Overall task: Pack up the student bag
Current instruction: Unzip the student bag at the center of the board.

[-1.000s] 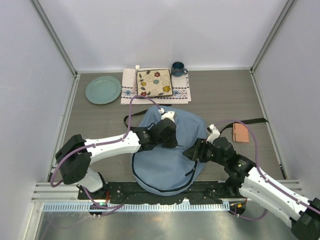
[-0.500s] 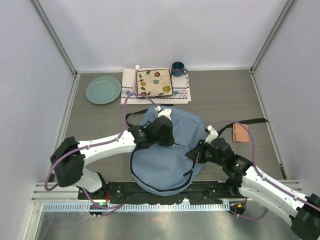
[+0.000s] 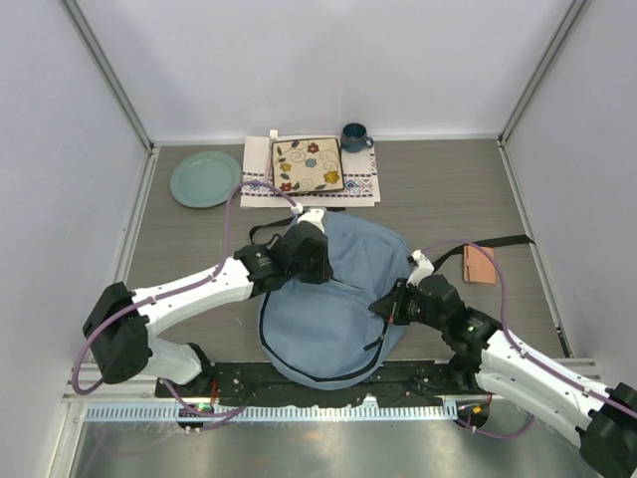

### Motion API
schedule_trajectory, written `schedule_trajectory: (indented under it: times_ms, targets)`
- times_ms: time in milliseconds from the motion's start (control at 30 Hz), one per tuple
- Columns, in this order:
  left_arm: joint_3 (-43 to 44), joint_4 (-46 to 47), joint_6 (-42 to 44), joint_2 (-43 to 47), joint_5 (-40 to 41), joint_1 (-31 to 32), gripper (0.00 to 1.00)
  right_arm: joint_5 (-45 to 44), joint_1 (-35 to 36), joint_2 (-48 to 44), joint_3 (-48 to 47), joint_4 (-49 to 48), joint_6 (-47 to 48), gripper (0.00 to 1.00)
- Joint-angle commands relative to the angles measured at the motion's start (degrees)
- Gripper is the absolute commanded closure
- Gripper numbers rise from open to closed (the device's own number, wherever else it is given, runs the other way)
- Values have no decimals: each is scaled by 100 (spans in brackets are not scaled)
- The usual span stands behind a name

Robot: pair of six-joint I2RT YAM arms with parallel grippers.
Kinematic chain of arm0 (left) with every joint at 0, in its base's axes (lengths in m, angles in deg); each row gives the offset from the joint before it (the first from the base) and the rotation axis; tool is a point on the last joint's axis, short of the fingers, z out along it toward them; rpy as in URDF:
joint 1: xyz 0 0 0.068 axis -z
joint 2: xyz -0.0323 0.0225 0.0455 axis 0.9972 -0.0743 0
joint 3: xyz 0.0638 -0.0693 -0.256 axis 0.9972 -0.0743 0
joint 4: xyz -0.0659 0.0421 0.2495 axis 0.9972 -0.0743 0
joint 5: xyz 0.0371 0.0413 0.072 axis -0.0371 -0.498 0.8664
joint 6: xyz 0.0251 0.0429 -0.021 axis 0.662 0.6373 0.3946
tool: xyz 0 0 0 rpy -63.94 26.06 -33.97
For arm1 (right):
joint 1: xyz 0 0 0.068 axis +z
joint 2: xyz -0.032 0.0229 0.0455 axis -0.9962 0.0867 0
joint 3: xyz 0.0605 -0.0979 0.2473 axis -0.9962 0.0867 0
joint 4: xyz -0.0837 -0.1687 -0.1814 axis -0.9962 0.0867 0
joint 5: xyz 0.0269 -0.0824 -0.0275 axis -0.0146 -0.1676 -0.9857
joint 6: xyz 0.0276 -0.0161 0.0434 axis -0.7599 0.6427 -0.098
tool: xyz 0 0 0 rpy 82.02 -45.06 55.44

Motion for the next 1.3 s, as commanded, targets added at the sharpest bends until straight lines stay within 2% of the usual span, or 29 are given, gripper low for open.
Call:
schedule_trajectory:
  times_ms: [0, 133, 233, 433, 633, 867, 933, 1000, 1100, 1167, 1200, 1267]
  targets:
    - [160, 144, 178, -93, -425, -50, 100, -107, 14, 104, 14, -304, 57, 99]
    - [161, -225, 266, -7, 163, -93, 100, -160, 5, 16, 14, -226, 40, 99]
    - [12, -418, 380, 222, 304, -304, 100, -230, 5, -81, 93, -252, 4, 99]
    - [-129, -1183, 749, 960, 946, -980, 100, -335, 14, -19, 102, -225, -22, 99]
    - [-357, -1420, 987, 1523, 815, -1806, 100, -538, 5, 24, 41, -190, -57, 99]
    - [-516, -1149, 767, 1410, 446, -1843, 100, -1152, -65, 629, -495, -208, 4, 99]
    - [-481, -1078, 688, 1313, 427, -1843, 88, -1188, -170, 963, -942, -199, 162, 99]
    - [-384, -990, 688, 1260, 454, -1851, 69, -1145, -398, 1506, -1442, -278, 302, 99]
    - [-130, -937, 732, 1146, 524, -1904, 48, -1075, -724, 2157, -2023, -409, 557, 99]
    - [89, -998, 767, 1049, 577, -2009, 42, -987, -847, 2423, -2226, -445, 663, 99]
    - [143, -1025, 767, 1040, 568, -2053, 35, -864, -856, 2563, -2332, -480, 681, 99]
    - [248, -1165, 758, 1049, 664, -2159, 28, -802, -856, 2556, -2324, -489, 699, 89]
